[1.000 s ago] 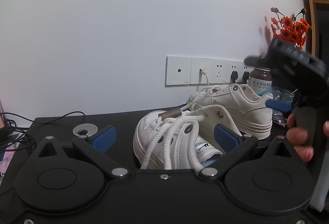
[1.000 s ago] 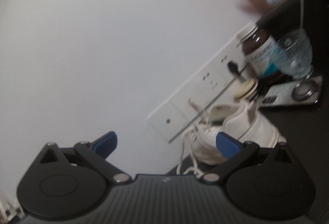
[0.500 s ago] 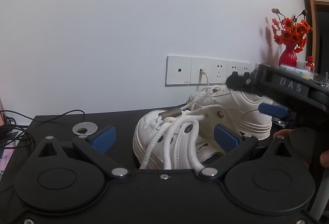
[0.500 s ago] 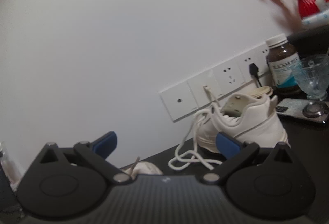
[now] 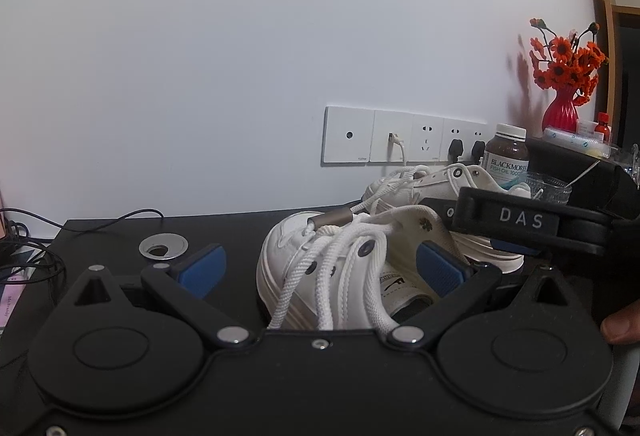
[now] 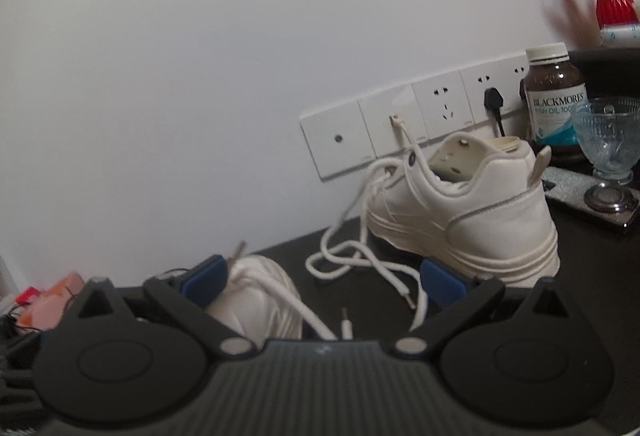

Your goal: Lace up shoes with both hands

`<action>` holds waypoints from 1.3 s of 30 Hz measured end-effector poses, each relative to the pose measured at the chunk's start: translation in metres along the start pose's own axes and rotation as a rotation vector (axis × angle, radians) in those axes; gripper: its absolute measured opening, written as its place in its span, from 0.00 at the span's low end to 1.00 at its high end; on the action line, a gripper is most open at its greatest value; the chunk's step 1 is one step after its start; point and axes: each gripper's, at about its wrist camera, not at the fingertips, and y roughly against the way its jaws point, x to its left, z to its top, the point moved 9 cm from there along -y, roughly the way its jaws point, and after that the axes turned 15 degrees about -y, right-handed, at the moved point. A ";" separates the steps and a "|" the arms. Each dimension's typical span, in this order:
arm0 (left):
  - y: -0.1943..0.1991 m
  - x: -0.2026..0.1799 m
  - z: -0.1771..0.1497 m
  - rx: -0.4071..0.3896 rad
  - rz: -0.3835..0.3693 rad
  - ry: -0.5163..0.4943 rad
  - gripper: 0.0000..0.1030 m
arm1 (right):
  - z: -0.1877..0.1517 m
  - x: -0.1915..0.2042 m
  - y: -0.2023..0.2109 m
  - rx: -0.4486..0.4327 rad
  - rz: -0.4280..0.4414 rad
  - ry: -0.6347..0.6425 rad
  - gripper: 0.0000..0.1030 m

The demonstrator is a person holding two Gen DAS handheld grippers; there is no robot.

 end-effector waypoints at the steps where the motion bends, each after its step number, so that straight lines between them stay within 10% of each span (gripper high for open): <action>1: 0.000 0.000 0.000 0.000 -0.002 0.002 1.00 | 0.001 -0.001 0.000 0.005 0.001 -0.007 0.99; 12: -0.002 0.001 -0.002 -0.007 -0.018 0.018 1.00 | 0.003 0.016 0.016 0.008 0.174 -0.009 0.99; 39: -0.004 0.003 -0.004 -0.001 -0.028 0.031 1.00 | -0.009 0.003 -0.009 0.095 0.028 0.001 0.99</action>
